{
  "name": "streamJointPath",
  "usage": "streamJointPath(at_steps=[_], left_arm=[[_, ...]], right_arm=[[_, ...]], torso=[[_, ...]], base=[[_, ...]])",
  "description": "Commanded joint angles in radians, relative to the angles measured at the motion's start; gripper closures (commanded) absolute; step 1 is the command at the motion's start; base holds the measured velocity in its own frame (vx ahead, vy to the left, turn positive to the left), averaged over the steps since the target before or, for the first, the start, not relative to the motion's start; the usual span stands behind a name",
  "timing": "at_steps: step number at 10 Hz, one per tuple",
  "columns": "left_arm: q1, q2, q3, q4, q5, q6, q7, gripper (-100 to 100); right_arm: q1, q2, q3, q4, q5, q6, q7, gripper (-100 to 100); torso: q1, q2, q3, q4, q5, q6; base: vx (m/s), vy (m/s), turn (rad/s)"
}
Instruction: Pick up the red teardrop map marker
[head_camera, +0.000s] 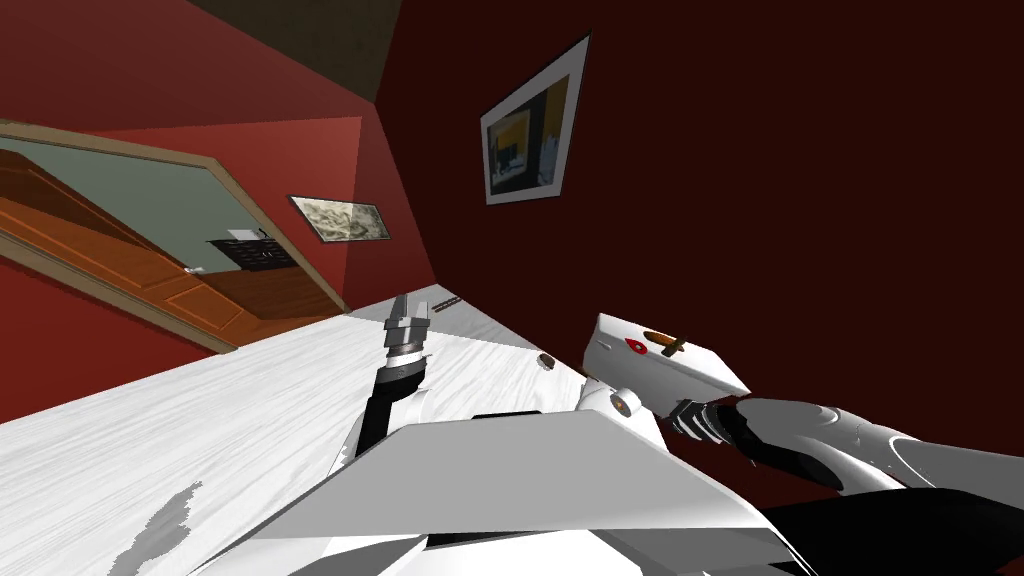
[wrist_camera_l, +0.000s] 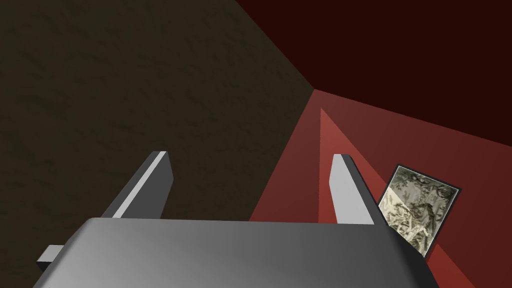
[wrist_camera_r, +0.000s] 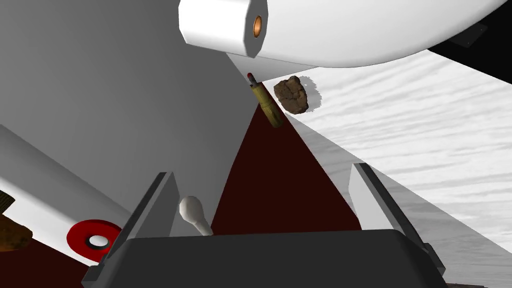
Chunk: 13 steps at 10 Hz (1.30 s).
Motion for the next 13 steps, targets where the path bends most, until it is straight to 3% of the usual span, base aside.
streamJointPath(at_steps=[1,2,6,9,10,11,13], left_arm=[[0.0,0.0,0.0,0.0,0.0,0.0,0.0,0],[0.0,0.0,0.0,0.0,0.0,0.0,0.0,0],[0.0,0.0,0.0,0.0,0.0,0.0,0.0,0],[0.0,0.0,0.0,0.0,0.0,0.0,0.0,0],[0.0,0.0,0.0,0.0,0.0,0.0,0.0,0],[0.0,0.0,0.0,0.0,0.0,0.0,0.0,0],[0.0,0.0,0.0,0.0,0.0,0.0,0.0,0]], right_arm=[[0.02,-0.038,-0.009,0.015,0.012,0.05,0.019,-100],[0.02,-0.038,-0.009,0.015,0.012,0.05,0.019,-100],[0.025,-0.07,0.005,0.015,0.026,0.127,0.036,-100],[0.022,-0.064,0.014,0.01,0.022,0.14,0.046,-100],[0.022,-0.064,0.014,0.009,0.022,0.143,0.046,0],[0.027,-0.038,0.009,0.049,0.013,0.133,0.043,-100],[0.03,-0.021,0.005,0.076,0.007,0.127,0.041,-100]], torso=[[0.0,0.0,0.0,0.0,0.0,0.0],[-0.001,-0.005,-0.002,-0.001,0.001,-0.002],[-0.006,-0.01,-0.006,-0.002,-0.001,-0.001],[-0.004,-0.007,-0.004,-0.002,-0.001,-0.001],[0.001,-0.002,-0.001,-0.001,0.0,0.0],[0.004,0.002,0.001,0.001,0.001,0.0],[0.005,0.009,0.005,0.002,0.001,0.0]], base=[[0.168,-0.056,0.238],[0.191,-0.084,0.182],[0.205,-0.138,0.151],[0.14,-0.102,0.08],[0.015,-0.01,0.001],[-0.04,-0.003,0.216],[-0.072,-0.004,0.13]])
